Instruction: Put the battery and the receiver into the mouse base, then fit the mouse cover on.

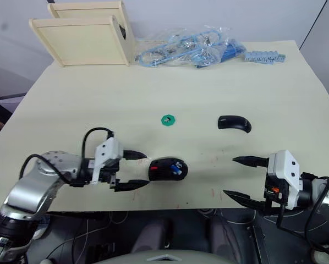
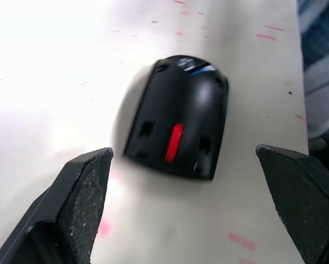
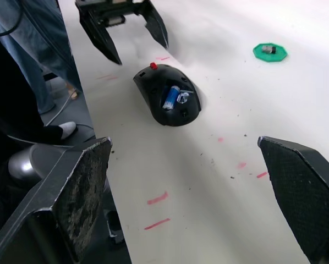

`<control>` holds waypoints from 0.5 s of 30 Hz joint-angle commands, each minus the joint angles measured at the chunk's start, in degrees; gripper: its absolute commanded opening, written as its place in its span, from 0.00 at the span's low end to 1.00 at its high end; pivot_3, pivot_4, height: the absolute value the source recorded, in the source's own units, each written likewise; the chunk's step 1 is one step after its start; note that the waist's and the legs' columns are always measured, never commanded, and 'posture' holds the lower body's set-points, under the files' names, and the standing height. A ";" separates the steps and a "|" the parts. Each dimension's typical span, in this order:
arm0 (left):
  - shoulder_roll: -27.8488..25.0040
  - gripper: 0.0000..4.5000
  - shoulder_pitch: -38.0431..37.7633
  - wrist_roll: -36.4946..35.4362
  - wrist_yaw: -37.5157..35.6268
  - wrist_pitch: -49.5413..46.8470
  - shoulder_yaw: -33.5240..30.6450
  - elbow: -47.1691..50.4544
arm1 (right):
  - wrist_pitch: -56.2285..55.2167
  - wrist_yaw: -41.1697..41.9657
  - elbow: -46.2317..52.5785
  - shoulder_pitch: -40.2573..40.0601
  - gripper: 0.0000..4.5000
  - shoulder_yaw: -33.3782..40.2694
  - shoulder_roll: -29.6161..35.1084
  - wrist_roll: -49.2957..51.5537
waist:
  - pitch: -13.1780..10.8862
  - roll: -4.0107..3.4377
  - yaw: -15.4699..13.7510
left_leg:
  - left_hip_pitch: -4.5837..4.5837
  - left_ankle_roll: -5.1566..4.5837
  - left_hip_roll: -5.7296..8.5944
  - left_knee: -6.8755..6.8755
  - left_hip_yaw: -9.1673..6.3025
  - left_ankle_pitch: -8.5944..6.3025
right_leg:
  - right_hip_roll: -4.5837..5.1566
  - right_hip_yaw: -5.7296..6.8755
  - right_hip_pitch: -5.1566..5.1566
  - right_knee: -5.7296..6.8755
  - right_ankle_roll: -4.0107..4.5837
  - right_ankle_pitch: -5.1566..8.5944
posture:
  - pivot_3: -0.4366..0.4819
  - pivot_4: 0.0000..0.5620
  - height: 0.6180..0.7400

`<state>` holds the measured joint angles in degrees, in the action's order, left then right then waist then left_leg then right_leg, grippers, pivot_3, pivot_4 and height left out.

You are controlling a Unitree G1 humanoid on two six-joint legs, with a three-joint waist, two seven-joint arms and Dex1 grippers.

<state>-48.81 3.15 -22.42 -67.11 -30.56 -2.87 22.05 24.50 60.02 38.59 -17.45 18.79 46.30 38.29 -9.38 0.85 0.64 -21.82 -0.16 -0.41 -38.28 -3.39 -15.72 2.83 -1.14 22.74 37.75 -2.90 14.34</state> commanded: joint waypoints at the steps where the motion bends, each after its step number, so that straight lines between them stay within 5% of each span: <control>1: -0.31 0.99 -4.38 -4.91 -0.08 1.69 -9.03 1.92 | -1.74 -2.33 -0.39 0.28 1.00 2.03 -1.78 0.24 | -0.04 0.05 0.05 | -0.01 0.00 0.00 0.00 -0.01 0.00 | 0.00 0.00 0.00 -0.01 0.00 0.00 | 0.48 0.27 1.00; 7: -0.10 0.99 -4.97 -9.45 3.03 -1.28 -16.21 -1.16 | -3.36 -9.05 -0.41 -0.02 1.00 3.43 -6.90 -0.63 | -0.12 -0.03 -0.14 | 0.00 0.01 -0.03 0.01 0.01 0.00 | 0.00 -0.01 0.01 -0.01 0.01 0.00 | 0.48 0.27 1.00; 15: 0.55 0.99 3.18 -13.63 11.98 -10.49 -15.04 -0.51 | -6.11 -12.83 0.46 -2.06 1.00 3.65 -11.22 -1.10 | -0.14 -0.02 -0.01 | 0.00 0.01 0.00 0.01 0.00 0.00 | 0.01 0.01 0.00 -0.02 0.00 0.00 | 0.48 0.27 1.00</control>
<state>-48.16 4.69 -34.20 -57.46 -38.66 -17.64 19.75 20.21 48.10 36.99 -19.45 21.18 35.32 37.05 -9.52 0.83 0.63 -21.83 -0.15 -0.41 -38.27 -3.39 -15.72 2.83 -1.13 22.75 37.74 -2.90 14.33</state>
